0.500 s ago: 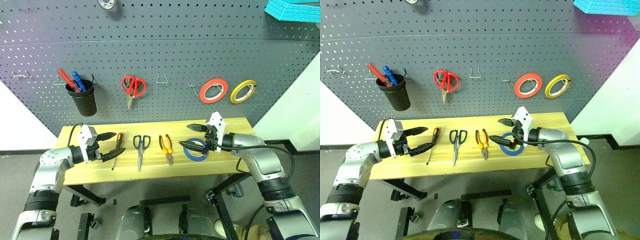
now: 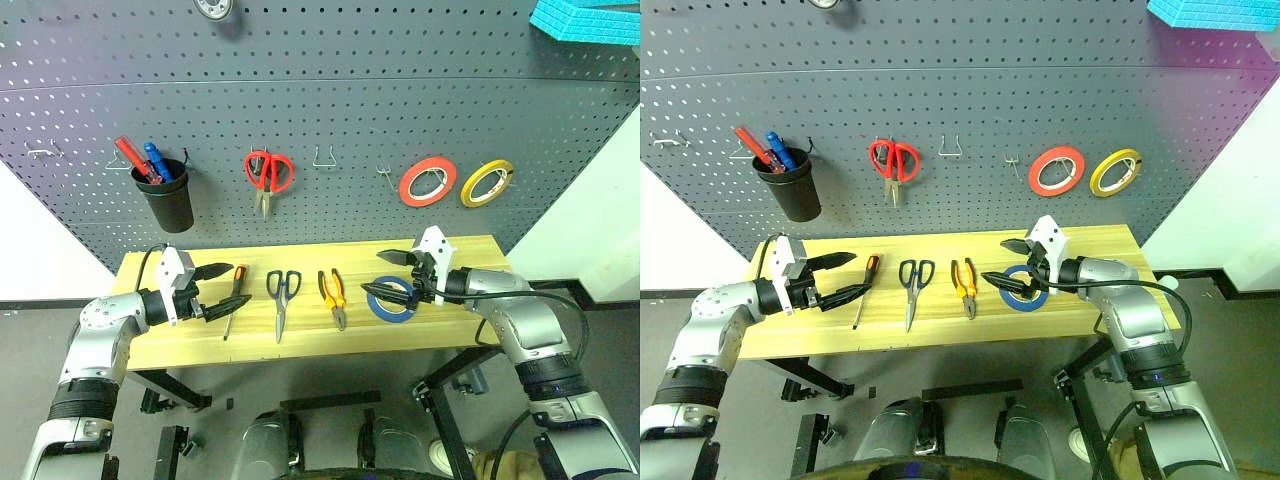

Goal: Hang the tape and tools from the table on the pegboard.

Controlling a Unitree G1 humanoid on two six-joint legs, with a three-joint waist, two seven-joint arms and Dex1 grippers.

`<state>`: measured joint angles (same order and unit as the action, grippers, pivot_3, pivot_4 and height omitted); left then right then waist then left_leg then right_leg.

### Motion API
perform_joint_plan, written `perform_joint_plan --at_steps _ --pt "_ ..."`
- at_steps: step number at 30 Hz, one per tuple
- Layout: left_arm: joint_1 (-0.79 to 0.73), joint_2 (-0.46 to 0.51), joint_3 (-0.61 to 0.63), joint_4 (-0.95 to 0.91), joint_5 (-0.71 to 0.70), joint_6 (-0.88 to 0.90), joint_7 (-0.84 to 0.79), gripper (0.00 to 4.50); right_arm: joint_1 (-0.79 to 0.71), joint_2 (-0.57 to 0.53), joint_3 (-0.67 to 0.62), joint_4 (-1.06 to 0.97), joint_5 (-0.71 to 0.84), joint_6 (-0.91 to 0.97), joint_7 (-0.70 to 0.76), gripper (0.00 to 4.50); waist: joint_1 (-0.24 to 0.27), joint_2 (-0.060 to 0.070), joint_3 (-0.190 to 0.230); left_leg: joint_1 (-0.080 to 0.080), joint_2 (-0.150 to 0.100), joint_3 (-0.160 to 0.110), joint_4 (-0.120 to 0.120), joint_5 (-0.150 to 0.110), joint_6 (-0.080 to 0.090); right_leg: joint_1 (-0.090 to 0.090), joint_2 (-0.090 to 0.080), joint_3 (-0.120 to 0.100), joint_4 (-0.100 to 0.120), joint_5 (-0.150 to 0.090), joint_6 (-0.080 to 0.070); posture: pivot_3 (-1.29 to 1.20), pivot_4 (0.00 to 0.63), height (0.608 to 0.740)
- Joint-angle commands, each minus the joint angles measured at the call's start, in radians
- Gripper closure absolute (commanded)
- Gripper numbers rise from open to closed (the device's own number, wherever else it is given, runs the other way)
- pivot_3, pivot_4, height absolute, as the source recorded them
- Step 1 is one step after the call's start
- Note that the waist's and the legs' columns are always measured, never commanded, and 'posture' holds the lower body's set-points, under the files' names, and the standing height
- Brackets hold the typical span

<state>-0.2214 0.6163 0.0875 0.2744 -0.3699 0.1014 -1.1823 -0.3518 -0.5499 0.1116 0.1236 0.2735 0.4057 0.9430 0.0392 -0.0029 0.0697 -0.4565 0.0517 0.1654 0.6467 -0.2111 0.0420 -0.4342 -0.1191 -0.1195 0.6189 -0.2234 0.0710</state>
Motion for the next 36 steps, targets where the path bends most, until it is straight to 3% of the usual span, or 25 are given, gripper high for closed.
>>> perform_joint_plan --at_steps 1,9,17,21,28,36 --pt "-0.02 0.016 -0.063 -0.146 0.02 0.08 0.017 0.04 -0.03 -0.022 0.038 0.029 -0.082 0.059 -0.057 0.0 0.001 0.001 0.0 0.0 0.0 0.0 0.0 0.0 0.0 0.0 0.0 0.0 0.0 0.0 0.0 0.08 0.05 0.74" --pt "-0.202 -0.043 -0.258 -0.024 0.269 0.061 0.161 0.04 -0.064 0.016 0.098 0.048 -0.121 0.151 -0.077 0.0 -0.001 0.005 0.005 0.0 0.0 0.0 0.0 0.0 0.0 0.0 0.0 0.0 0.0 0.0 0.0 0.07 0.102 0.74" --pt "-0.407 -0.183 -0.346 0.315 0.359 -0.101 0.15 0.04 -0.197 0.09 0.163 0.236 -0.195 0.169 -0.107 0.0 -0.004 0.003 0.041 -0.003 0.0 -0.001 0.004 0.0 0.002 -0.002 0.0 0.0 0.002 0.0 -0.001 0.02 0.159 0.74" --pt "-0.471 -0.253 -0.374 0.391 0.371 -0.148 0.111 0.04 -0.269 0.132 0.176 0.385 -0.237 0.171 -0.142 0.0 -0.009 0.003 0.059 -0.007 0.0 0.0 0.007 0.0 0.006 -0.004 0.0 0.0 0.003 0.0 0.0 0.02 0.177 0.74" --pt "-0.478 -0.328 -0.419 0.332 0.375 -0.151 0.053 0.04 -0.366 0.177 0.123 0.614 -0.249 0.2 -0.203 0.0 -0.038 0.005 0.087 -0.012 0.0 -0.001 0.018 -0.003 0.011 -0.004 -0.002 0.0 0.012 0.0 0.001 0.02 0.214 0.74" --pt "-0.434 -0.269 -0.421 0.242 0.391 -0.098 0.046 0.04 -0.402 0.231 0.16 0.856 -0.333 0.092 -0.245 0.0 -0.066 0.007 0.116 -0.008 0.0 -0.002 0.017 -0.003 0.011 -0.001 -0.003 0.0 0.014 0.0 0.003 0.02 0.24 0.74"
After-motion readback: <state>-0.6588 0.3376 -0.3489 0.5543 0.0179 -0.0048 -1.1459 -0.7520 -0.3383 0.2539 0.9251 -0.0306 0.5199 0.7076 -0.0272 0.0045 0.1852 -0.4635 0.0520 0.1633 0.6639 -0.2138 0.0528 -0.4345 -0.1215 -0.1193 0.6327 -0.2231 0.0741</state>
